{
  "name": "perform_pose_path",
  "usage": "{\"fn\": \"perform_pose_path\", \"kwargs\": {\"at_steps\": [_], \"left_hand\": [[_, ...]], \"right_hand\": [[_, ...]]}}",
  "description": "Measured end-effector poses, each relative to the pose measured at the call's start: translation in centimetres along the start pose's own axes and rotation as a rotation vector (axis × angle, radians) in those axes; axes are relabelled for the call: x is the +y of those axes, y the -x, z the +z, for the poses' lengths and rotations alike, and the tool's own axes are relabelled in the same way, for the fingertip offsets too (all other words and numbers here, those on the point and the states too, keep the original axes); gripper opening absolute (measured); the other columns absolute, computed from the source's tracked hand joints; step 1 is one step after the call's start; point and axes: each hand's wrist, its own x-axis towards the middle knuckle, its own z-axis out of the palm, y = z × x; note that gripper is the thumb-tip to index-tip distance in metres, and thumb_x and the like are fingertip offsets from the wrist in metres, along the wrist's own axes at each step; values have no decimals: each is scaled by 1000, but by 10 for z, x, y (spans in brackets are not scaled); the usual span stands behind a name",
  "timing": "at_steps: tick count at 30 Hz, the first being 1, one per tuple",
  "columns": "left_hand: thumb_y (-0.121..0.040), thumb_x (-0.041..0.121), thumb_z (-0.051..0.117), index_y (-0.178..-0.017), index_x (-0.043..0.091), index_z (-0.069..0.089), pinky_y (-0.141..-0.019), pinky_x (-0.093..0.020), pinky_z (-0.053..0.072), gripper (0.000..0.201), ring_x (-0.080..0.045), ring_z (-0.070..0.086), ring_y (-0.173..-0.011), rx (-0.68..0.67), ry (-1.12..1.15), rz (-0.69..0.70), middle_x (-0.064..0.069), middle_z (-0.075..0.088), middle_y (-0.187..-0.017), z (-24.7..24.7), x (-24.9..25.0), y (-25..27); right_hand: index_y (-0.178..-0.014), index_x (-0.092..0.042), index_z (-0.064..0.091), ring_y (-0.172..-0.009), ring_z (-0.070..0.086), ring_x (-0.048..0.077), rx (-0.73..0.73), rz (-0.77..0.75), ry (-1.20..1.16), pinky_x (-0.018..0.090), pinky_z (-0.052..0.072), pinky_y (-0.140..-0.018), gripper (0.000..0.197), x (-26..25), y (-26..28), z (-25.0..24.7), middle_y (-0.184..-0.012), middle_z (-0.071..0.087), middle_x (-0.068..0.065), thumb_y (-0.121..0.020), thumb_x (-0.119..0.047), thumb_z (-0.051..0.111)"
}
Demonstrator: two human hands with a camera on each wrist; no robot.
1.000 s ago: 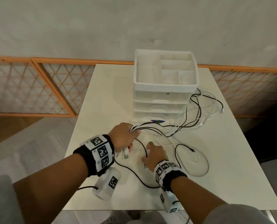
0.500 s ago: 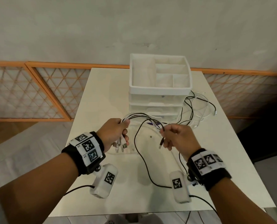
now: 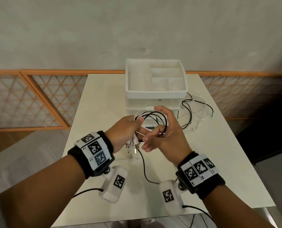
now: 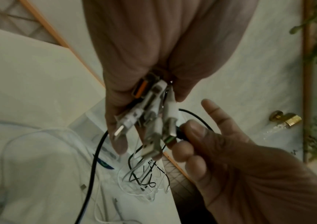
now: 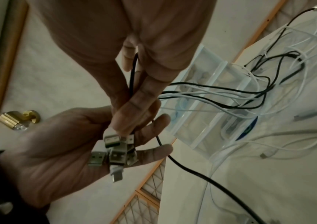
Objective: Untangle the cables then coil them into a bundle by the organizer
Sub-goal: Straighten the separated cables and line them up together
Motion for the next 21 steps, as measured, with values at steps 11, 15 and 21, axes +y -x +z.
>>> {"fn": "perform_pose_path", "kwargs": {"at_steps": [11,15,21], "left_hand": [[-102,39,41,-83,13,44,-67,-45,44,32,-30,54,-72,12,-501,141,-9,57,-78,9,-3,-1],[-104,41,34,-97,8,42,-54,-31,44,35,-32,67,-64,-78,-523,116,-11,68,-77,11,-7,-2],[-106,37,32,-92,15,45,-62,-31,43,29,-22,61,-65,-144,-518,155,-7,66,-63,9,1,4]], "right_hand": [[-108,-3,50,-71,73,27,-117,103,279,52,61,-78,36,3,-8,3,-78,69,10,-80,19,56],[-100,-2,58,-59,73,27,-6,109,345,42,62,-61,17,0,-14,-2,-71,73,15,-88,8,51],[-82,-19,72,-50,63,15,188,38,520,28,50,-52,6,-4,-25,-18,-64,72,1,-86,-24,70]]}}
